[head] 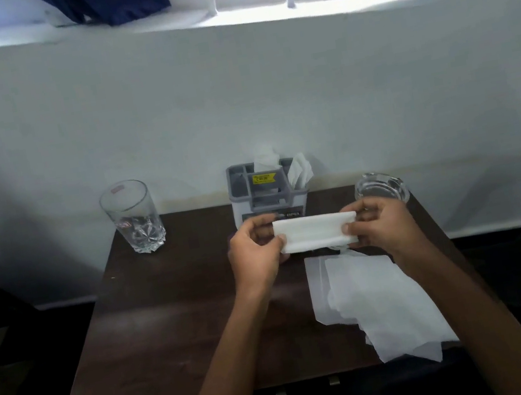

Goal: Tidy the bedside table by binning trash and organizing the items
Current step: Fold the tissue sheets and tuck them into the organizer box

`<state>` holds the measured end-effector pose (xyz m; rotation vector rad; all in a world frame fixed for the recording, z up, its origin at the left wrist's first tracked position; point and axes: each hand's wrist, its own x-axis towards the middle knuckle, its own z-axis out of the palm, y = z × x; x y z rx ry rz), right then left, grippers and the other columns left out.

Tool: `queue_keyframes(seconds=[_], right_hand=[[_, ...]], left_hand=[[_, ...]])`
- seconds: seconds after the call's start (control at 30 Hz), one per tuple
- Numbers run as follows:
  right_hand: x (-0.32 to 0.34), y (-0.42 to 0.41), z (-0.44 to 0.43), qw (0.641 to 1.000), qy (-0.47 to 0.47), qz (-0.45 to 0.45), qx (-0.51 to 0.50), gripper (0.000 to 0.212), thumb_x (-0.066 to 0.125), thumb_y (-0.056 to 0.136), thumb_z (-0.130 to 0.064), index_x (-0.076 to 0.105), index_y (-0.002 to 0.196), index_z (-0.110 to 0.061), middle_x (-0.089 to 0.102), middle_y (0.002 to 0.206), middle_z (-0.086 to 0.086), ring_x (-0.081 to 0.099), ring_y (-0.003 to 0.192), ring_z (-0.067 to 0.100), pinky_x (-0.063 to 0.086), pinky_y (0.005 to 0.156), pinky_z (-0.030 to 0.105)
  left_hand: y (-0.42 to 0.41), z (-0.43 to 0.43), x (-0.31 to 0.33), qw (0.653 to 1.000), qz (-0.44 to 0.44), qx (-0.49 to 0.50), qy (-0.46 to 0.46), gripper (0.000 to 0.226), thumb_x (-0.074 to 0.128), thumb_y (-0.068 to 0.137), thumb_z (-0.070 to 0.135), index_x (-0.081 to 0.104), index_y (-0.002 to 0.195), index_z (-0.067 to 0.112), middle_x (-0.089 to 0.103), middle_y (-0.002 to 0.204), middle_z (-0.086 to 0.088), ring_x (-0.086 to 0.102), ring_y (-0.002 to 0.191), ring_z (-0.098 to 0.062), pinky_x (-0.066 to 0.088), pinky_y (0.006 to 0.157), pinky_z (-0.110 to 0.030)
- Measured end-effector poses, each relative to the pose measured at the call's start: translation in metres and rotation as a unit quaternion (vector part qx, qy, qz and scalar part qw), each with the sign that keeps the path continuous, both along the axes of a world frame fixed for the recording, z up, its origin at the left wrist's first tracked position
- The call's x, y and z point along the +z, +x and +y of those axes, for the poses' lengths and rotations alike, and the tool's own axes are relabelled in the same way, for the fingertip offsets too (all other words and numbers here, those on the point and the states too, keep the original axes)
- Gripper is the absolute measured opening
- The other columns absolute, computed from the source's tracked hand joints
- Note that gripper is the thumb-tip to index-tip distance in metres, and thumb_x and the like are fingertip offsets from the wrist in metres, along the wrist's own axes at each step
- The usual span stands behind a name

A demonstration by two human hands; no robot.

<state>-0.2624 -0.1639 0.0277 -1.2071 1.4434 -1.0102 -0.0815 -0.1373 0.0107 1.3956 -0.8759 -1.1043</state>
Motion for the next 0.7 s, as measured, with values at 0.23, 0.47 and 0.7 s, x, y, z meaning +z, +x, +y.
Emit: queue_keyframes(seconds=[0.23, 0.47, 0.7], right_hand=[[0.039, 0.037, -0.042, 0.961, -0.180, 0.202, -0.051, 0.022, 0.059, 0.074, 0.010, 0.066, 0.082, -0.009, 0.070, 0.080, 0.015, 0.065, 0.069, 0.026, 0.059, 0.062, 0.032], [0.076, 0.087, -0.094, 0.774, -0.312, 0.548, 0.059, 0.030, 0.046, 0.086, -0.004, 0.062, 0.108, -0.014, 0.068, 0.105, 0.015, 0.062, 0.094, 0.036, 0.046, 0.074, 0.036], [0.047, 0.112, -0.099, 0.705, -0.252, 0.630, 0.207, 0.045, 0.043, 0.085, 0.000, 0.053, 0.124, -0.020, 0.061, 0.112, 0.014, 0.058, 0.100, 0.032, 0.046, 0.075, 0.036]], left_hand=[[0.019, -0.006, -0.002, 0.989, 0.077, 0.121, 0.038, 0.023, 0.055, 0.088, 0.003, 0.058, 0.102, 0.020, 0.067, 0.087, 0.005, 0.065, 0.080, -0.014, 0.054, 0.064, -0.029], [0.020, -0.004, 0.008, 0.986, 0.126, 0.089, 0.067, 0.018, 0.051, 0.091, 0.005, 0.059, 0.092, 0.021, 0.068, 0.091, 0.001, 0.064, 0.079, -0.011, 0.052, 0.064, -0.024], [0.020, 0.000, 0.010, 0.986, 0.125, 0.054, 0.095, 0.020, 0.045, 0.093, 0.007, 0.059, 0.098, 0.020, 0.068, 0.092, 0.003, 0.065, 0.082, -0.010, 0.050, 0.068, -0.025]])
